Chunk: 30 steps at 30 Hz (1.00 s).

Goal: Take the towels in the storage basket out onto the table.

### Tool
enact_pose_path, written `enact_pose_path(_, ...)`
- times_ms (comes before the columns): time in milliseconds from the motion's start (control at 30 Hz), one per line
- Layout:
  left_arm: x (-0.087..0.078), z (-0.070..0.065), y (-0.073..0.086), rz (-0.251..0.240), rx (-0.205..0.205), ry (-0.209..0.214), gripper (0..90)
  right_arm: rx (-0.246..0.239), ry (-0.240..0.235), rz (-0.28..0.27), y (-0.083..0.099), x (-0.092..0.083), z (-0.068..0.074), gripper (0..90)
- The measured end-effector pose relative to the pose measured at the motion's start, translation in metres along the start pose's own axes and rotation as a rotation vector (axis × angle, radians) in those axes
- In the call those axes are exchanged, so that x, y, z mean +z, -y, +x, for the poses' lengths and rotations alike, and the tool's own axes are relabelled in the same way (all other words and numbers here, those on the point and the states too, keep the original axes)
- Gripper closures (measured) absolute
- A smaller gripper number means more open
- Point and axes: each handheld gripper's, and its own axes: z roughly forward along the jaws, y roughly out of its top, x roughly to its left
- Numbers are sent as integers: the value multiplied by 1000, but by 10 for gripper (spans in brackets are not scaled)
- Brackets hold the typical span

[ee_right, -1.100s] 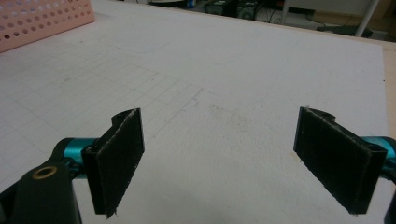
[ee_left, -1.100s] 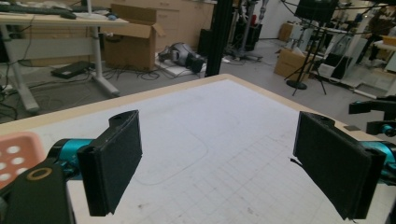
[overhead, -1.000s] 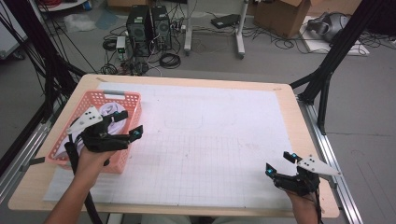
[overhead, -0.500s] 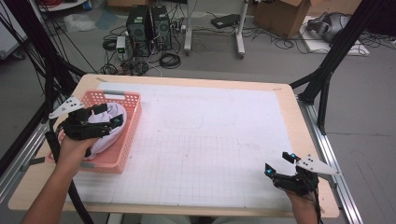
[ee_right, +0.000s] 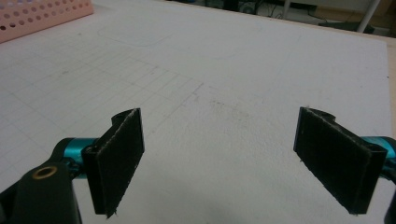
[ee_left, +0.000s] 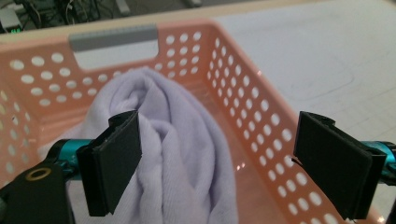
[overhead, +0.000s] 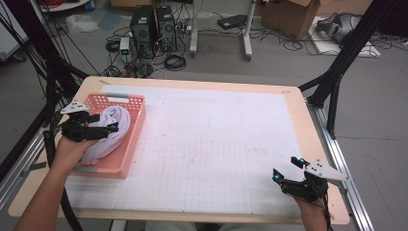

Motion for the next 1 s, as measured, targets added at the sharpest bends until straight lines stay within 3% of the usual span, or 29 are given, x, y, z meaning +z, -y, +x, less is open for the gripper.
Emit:
enact_pose_path(67,3,3,2,51,7,10,160,-3,0,1,0,0,0,148)
enact_pose_path(300,20,11,11,228,19,-86,183,-14,-4,5,-1,1,2,148)
enact_pose_path(500,27,14,15,278,34,-98,165,-8,-2,7,0,0,1,147)
enact_pose_path(633,31,12,16,340,87,-116,148,-10,-3,11,0,1,2,148)
enact_pose_path(700,31,13,15,358,76,-106,147,-15,-7,10,0,1,2,148)
enact_pose_path(767,28,16,13,372,47,-60,147,-14,-4,10,0,0,2,148)
enact_pose_path(867,28,17,14,412,54,-61,147,-9,-1,7,0,0,1,148)
enact_pose_path(933,33,13,15,440,97,-80,119,-8,-2,9,0,0,1,148)
enact_pose_path(1000,41,8,19,473,132,-112,21,-9,-4,12,0,0,2,148)
